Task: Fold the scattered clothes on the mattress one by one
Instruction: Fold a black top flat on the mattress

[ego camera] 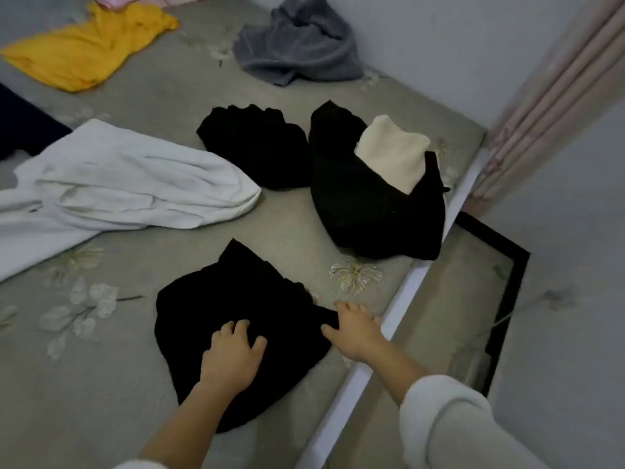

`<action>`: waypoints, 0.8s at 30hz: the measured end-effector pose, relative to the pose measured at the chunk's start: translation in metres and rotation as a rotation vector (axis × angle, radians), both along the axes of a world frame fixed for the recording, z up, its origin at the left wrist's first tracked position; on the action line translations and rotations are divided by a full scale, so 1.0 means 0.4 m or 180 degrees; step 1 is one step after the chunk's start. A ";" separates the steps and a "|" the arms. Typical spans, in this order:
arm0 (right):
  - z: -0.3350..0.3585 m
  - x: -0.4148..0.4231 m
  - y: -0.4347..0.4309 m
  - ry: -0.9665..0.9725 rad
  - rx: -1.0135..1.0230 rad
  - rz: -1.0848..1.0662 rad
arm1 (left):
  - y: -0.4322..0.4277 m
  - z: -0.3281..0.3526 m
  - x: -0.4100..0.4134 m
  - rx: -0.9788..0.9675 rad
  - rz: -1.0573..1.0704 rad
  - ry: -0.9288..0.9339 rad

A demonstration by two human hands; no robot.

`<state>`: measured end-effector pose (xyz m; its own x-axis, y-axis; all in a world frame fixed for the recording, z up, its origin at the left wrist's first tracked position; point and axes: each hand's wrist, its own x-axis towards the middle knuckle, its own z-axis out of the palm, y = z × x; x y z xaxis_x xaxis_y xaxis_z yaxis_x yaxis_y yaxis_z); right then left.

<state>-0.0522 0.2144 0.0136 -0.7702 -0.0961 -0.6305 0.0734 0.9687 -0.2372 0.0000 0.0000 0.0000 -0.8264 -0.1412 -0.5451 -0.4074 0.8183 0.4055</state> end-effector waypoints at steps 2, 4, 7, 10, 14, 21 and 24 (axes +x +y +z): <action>-0.033 -0.021 -0.002 -0.0029 0.0027 0.0119 | -0.004 -0.026 0.009 -0.0037 0.0220 -0.0060; -0.072 -0.042 -0.004 -0.0027 0.0004 0.0218 | -0.014 -0.052 0.026 -0.0083 0.0452 -0.0134; -0.140 -0.071 -0.026 0.0053 -0.0278 0.0208 | -0.042 -0.107 0.049 -0.0253 0.1046 -0.0169; -0.205 -0.091 -0.053 0.0151 -0.0468 0.0190 | -0.083 -0.164 0.067 -0.0343 0.1631 -0.0132; -0.278 -0.067 -0.094 0.0090 -0.0822 -0.0019 | -0.115 -0.232 0.088 0.0265 0.2038 0.0243; -0.262 0.023 -0.101 0.0343 -0.0731 -0.0072 | -0.143 -0.200 0.149 0.0353 0.1553 0.0123; -0.214 -0.008 -0.097 0.0638 -0.0853 -0.0248 | -0.175 -0.168 0.148 0.0157 0.1296 -0.0312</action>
<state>-0.0553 0.1755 -0.0718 -0.8878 -0.1738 -0.4262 0.0708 0.8633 -0.4996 0.0594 -0.0701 -0.0670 -0.6522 -0.4174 -0.6327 -0.7322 0.5630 0.3833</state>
